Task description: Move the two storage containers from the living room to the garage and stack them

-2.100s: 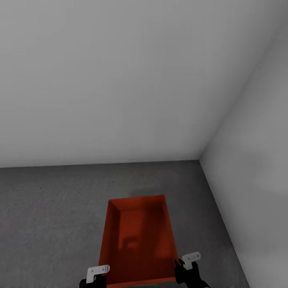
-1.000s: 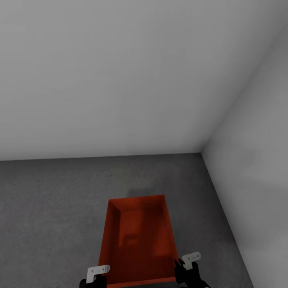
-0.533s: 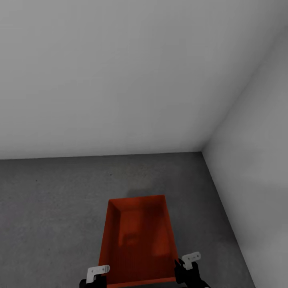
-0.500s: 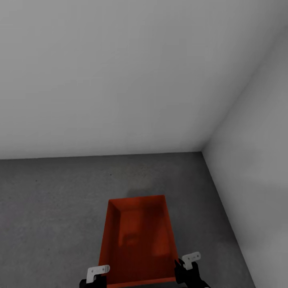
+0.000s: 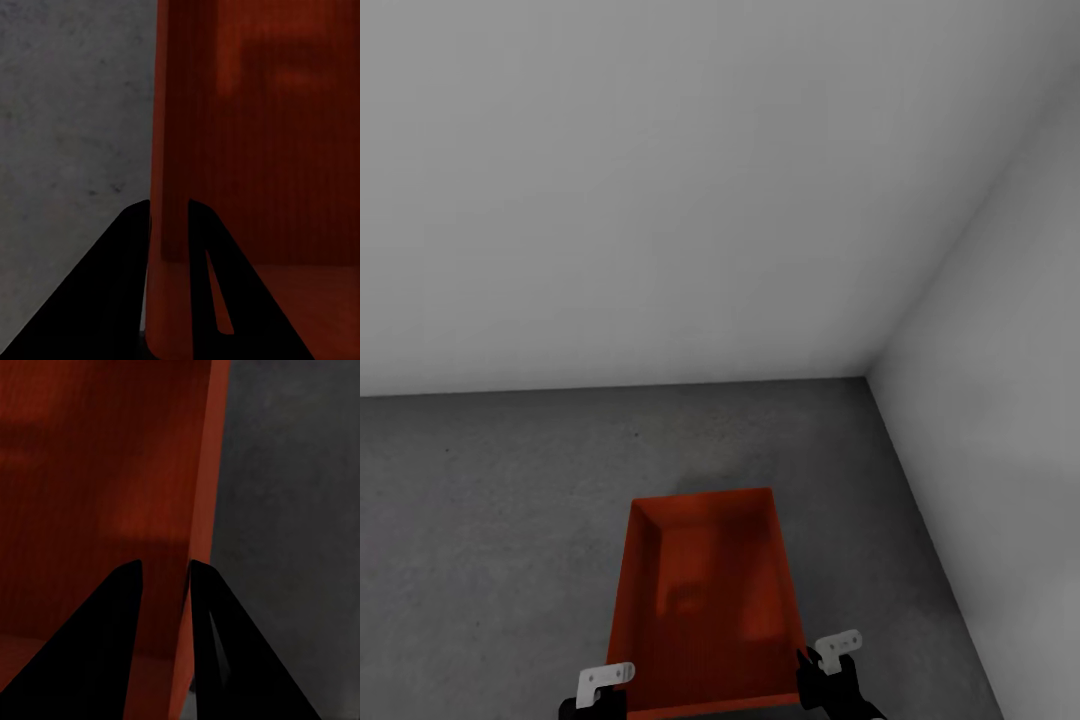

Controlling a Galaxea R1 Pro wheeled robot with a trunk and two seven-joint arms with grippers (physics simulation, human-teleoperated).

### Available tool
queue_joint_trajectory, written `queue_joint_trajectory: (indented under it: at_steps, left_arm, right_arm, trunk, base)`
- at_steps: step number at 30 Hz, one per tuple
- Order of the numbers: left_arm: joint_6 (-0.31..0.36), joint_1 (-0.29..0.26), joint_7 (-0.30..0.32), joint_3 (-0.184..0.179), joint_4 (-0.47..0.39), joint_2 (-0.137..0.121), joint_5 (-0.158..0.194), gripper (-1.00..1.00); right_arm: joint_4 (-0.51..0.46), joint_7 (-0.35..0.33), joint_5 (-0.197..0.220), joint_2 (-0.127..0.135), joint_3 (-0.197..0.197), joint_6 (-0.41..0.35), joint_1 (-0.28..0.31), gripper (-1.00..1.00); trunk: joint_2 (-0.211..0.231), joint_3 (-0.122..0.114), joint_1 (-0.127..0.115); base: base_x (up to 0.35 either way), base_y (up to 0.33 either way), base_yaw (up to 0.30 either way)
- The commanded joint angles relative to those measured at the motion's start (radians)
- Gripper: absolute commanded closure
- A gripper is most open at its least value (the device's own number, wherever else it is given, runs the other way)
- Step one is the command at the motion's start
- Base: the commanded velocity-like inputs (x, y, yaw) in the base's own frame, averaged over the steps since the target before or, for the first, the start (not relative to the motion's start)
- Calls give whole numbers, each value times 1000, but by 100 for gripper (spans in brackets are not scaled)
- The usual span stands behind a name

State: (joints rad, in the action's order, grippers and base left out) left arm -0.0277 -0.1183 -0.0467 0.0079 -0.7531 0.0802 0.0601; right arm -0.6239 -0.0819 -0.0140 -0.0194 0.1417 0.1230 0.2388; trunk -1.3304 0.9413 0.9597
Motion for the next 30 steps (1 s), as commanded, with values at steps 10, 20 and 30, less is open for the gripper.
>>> queue_joint_trajectory:
  at_steps: [10, 20, 30]
  left_arm:
    - [-3, 0, 10, 7, 3, 8, 10, 100]
    - [-3, 0, 10, 8, 3, 7, 9, 100]
    - [-5, 0, 10, 7, 3, 7, 9, 100]
  right_arm:
    - [-2, -7, 9, -62, -11, 66, 1, 100]
    - [-2, -5, 9, -62, -11, 67, 1, 100]
    - [-2, -7, 0, -62, -11, 70, 1, 100]
  trunk:
    - [-70, 32, 38]
    - [-140, 63, 77]
    - [-210, 95, 115]
  base:
    - [0, 0, 0]
    - [0, 0, 0]
    - [0, 0, 0]
